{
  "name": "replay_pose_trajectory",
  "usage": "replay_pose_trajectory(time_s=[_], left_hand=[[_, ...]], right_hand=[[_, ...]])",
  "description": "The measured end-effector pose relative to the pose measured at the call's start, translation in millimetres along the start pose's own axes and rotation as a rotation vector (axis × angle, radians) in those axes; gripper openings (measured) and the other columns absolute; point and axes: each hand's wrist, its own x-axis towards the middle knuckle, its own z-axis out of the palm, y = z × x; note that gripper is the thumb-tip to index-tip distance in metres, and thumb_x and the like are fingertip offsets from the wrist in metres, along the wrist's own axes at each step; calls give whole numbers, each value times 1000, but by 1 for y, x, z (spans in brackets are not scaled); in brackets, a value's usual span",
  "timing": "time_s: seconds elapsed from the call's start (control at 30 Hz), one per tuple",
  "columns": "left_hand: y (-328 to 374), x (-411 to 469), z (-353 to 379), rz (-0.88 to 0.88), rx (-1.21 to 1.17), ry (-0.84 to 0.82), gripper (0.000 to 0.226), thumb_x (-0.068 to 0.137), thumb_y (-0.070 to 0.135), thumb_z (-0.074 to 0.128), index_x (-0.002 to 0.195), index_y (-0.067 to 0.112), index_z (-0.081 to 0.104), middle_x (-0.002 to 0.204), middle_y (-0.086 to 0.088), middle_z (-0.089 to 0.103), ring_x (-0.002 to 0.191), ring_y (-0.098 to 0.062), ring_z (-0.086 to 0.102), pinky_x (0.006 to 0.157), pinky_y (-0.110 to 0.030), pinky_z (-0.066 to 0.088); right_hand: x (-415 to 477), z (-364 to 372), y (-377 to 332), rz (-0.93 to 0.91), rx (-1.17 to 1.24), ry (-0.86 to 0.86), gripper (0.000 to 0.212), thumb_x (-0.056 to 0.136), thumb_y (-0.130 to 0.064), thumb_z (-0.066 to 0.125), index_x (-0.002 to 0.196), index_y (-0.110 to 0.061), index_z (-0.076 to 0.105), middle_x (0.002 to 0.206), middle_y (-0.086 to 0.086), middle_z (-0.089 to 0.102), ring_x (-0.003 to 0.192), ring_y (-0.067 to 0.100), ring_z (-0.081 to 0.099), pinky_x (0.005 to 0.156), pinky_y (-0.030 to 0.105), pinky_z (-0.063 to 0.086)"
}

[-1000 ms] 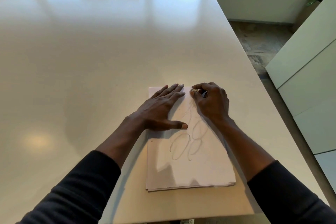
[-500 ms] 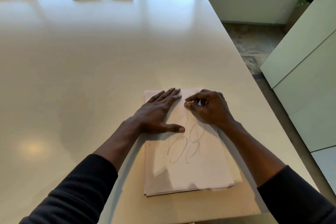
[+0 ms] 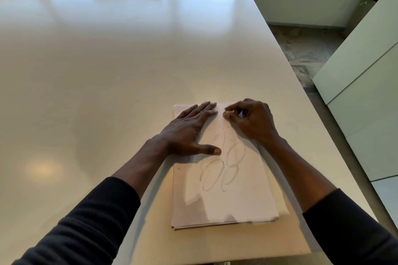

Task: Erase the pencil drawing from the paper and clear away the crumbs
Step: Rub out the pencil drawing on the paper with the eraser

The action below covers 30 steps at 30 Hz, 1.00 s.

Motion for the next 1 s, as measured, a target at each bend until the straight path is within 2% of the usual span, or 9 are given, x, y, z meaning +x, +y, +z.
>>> replay_pose_trajectory(time_s=[0.1, 0.2, 0.27, 0.37, 0.5, 0.63, 0.8, 1.0], left_hand=[[0, 0, 1, 0, -7, 7, 123, 78, 89, 64, 170, 28, 10, 179, 15, -7, 162, 0, -15, 135, -36, -2], [-1, -1, 0, 9, -16, 4, 122, 79, 86, 67, 170, 26, 11, 179, 13, -6, 162, 0, -15, 134, -35, -4], [-1, -1, 0, 4, -13, 8, 124, 77, 89, 63, 170, 26, 10, 179, 13, -6, 161, 0, -16, 134, -34, -4], [0, -1, 0, -3, -9, 0, 124, 77, 90, 62, 170, 27, 9, 179, 14, -8, 161, 0, -16, 134, -33, -5], [0, 0, 0, -12, -13, -8, 125, 77, 90, 62, 170, 28, 7, 179, 14, -9, 161, -1, -17, 134, -34, -5], [0, 0, 1, -6, -9, -4, 125, 76, 92, 60, 170, 27, 9, 178, 15, -8, 161, 1, -17, 134, -35, -4], [0, -1, -1, -4, 3, -13, 123, 79, 88, 64, 170, 27, 10, 178, 16, -9, 160, 3, -18, 133, -31, -7], [-1, 2, -1, 12, 23, -20, 122, 81, 87, 64, 171, 27, 8, 178, 16, -10, 159, 3, -20, 133, -33, -8]], right_hand=[[5, 7, -3, 13, -6, 27, 17, 88, -38, 86, 103, -29, 84, 93, -11, 76, 79, 10, 68, 73, 38, 60], [-3, 11, -6, -33, -7, -18, 18, 88, -36, 87, 105, -27, 84, 90, -11, 74, 74, 5, 64, 67, 31, 54], [1, 8, -9, -22, -22, -16, 18, 88, -37, 87, 105, -29, 85, 92, -11, 74, 76, 6, 64, 68, 28, 51], [14, 9, -11, 13, -37, 18, 18, 91, -36, 84, 107, -28, 85, 99, -6, 77, 85, 11, 67, 73, 32, 56], [8, 11, -12, -6, -3, 14, 18, 93, -34, 83, 110, -27, 83, 99, -4, 75, 85, 12, 69, 72, 35, 60], [1, 5, -5, 21, -6, -3, 18, 90, -36, 86, 107, -30, 85, 95, -10, 74, 80, 6, 64, 67, 26, 49], [12, 4, -4, 43, -9, 28, 17, 92, -36, 84, 107, -29, 84, 97, -6, 75, 83, 11, 68, 75, 33, 58], [-4, -1, 6, 24, -8, -22, 17, 91, -40, 84, 107, -34, 84, 95, -12, 73, 81, 7, 66, 72, 35, 58]])
